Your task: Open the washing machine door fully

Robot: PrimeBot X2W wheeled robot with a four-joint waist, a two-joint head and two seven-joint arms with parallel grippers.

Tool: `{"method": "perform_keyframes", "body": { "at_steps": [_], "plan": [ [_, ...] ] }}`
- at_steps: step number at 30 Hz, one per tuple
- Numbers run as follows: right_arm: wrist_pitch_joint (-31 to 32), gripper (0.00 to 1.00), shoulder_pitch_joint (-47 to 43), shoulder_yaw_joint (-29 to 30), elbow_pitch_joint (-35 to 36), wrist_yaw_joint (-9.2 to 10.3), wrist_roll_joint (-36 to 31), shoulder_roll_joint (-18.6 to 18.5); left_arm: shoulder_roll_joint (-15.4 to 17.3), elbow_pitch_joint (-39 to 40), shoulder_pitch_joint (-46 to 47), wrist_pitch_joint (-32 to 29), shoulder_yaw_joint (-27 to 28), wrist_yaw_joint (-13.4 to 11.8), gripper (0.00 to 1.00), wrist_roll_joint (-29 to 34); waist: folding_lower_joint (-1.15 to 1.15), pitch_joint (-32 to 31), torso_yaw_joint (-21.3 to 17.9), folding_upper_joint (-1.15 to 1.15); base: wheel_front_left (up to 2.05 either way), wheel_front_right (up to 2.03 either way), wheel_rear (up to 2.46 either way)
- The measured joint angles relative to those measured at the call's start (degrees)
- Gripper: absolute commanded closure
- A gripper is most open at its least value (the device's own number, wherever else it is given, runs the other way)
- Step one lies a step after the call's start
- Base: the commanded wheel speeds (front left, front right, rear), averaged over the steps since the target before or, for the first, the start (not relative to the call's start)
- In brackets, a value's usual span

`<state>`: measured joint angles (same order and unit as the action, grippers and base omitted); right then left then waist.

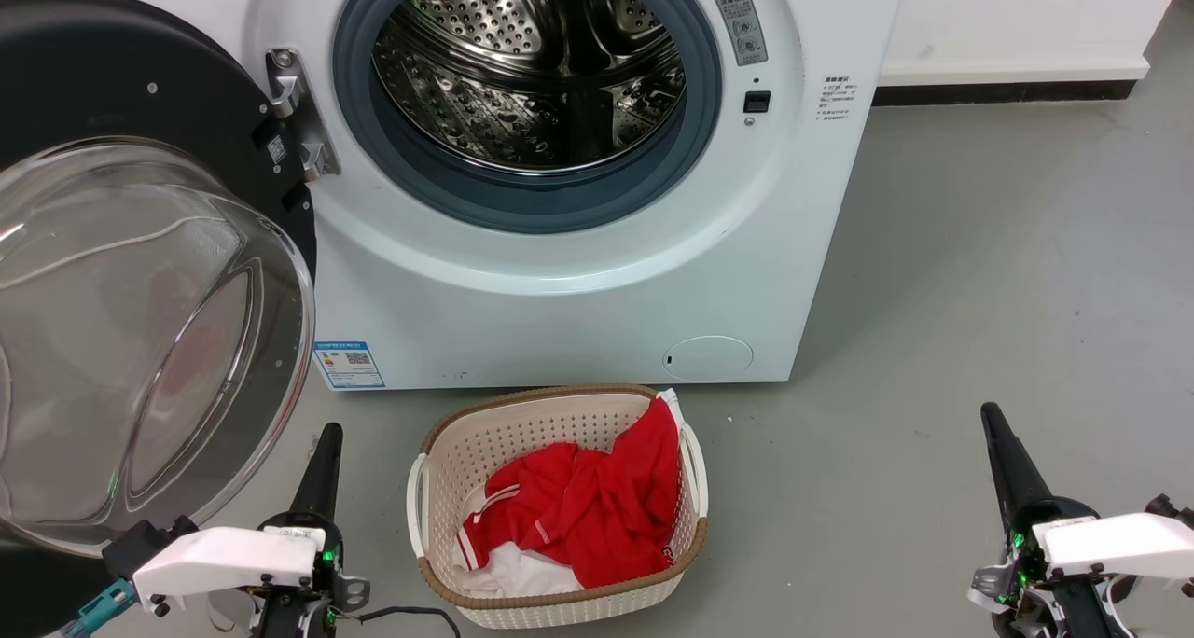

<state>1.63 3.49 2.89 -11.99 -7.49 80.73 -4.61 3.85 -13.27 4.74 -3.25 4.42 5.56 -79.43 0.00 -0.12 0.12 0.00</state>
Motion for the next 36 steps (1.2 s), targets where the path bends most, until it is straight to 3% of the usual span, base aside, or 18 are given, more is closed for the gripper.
{"method": "perform_keyframes", "body": {
  "at_steps": [36],
  "plan": [
    [3.33,1.0,2.21,1.69,-1.93,0.0,13.39,0.21,-0.97,-0.82,1.25,-3.33,2.12,1.93,1.0,-12.95,0.0,0.31,-0.13,0.0,0.0,0.0,0.0]
  ]
}}
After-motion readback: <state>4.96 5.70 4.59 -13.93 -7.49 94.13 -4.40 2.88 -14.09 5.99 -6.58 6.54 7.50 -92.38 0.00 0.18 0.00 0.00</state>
